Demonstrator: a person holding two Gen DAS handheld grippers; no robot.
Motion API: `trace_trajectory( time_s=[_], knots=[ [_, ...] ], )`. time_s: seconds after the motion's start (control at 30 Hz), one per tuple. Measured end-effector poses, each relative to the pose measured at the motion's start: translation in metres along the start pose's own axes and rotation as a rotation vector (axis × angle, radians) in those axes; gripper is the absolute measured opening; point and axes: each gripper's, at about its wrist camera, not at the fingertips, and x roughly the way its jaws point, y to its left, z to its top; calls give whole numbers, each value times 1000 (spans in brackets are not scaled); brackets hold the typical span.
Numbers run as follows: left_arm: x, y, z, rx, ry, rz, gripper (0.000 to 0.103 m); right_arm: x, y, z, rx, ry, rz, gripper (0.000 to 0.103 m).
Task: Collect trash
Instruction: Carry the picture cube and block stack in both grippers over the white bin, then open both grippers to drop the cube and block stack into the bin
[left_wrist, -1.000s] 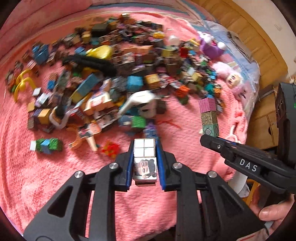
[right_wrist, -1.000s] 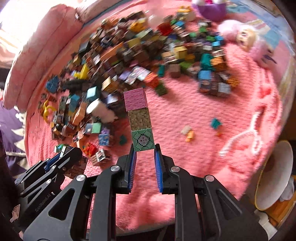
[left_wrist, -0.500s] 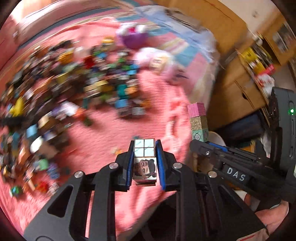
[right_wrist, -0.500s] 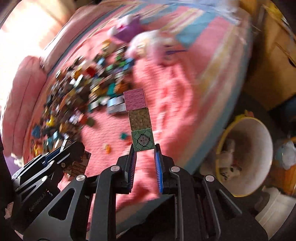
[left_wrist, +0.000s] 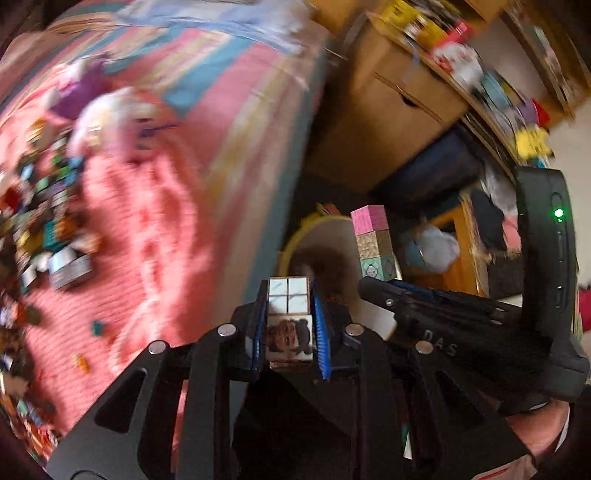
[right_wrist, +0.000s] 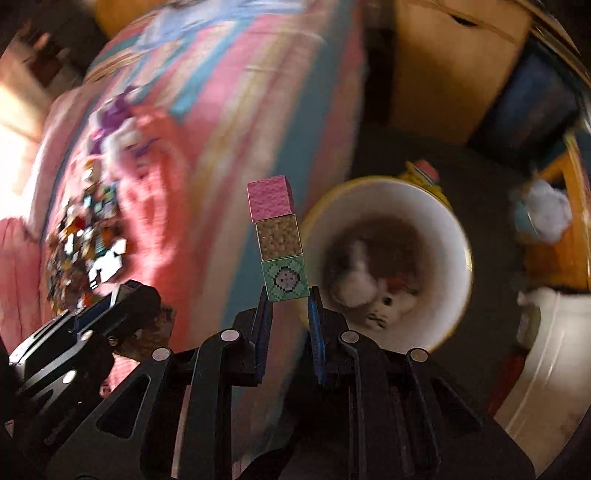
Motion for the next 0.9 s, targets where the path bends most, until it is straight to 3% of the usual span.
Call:
trace_trajectory(
  time_s=[0.2,0.47,0.5,0.53,0.63,0.9],
  knots=[
    [44,-38,10,97,89,-39,21,14,-53,-3,111,47,-47,17],
    [88,-51,18,99,190,-89,22,29,-83,3,175,85,-90,20],
    [92,-51,20,90,200,-92,30,32,-84,5,183,95,-105,21],
    [94,-51,21,84,200,-74,40,33,-86,5,191,103,-118,21],
    [95,-46,24,56,191,-80,51,35,-94,7,226,111,-143,33],
    [75,-10,31,-50,111,-34,57,49,-63,22,153,136,-160,38]
  ],
)
